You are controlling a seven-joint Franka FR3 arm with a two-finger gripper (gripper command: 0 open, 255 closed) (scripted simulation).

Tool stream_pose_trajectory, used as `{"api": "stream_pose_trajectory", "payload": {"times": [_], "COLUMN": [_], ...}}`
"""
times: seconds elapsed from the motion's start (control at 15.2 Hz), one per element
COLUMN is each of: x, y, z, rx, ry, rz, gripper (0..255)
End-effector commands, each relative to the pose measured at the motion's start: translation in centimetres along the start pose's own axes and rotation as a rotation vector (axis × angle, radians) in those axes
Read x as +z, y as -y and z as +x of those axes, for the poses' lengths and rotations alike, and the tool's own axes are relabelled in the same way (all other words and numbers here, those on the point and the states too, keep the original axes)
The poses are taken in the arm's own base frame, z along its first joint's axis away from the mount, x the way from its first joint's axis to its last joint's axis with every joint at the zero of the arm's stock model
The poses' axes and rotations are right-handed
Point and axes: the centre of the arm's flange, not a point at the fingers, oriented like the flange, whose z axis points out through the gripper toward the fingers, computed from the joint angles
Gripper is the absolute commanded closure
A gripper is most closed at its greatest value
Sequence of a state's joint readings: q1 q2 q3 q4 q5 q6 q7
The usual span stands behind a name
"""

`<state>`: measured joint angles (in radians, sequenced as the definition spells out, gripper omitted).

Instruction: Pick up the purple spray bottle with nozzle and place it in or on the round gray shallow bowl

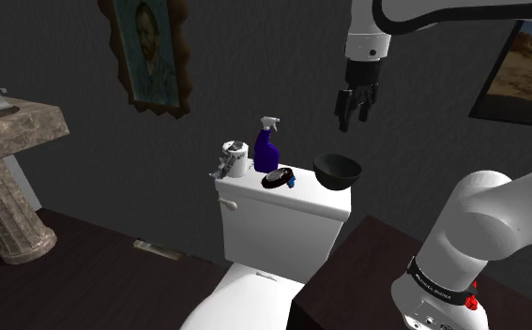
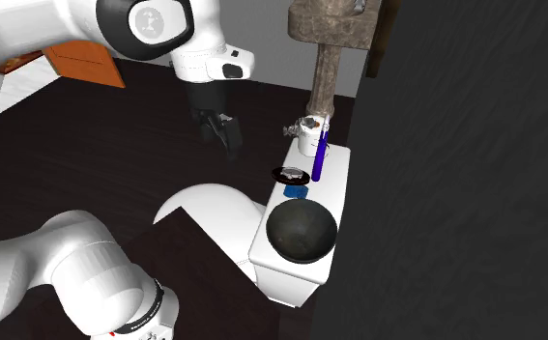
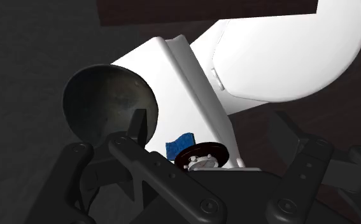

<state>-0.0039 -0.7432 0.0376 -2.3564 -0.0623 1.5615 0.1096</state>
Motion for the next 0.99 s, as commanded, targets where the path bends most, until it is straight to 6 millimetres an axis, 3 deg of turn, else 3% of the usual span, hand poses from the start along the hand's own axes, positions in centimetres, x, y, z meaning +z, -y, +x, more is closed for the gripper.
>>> {"api": "stream_pose_trajectory", "payload": {"times": [0.0, 0.92], "x": [0.0, 11.1], "y": [0.0, -1.7], "z": [0.0, 10.8], "rx": [0.000, -0.237], "ry": [0.000, -0.263], "rz": [0.000, -0.064], "gripper": [0, 0]}}
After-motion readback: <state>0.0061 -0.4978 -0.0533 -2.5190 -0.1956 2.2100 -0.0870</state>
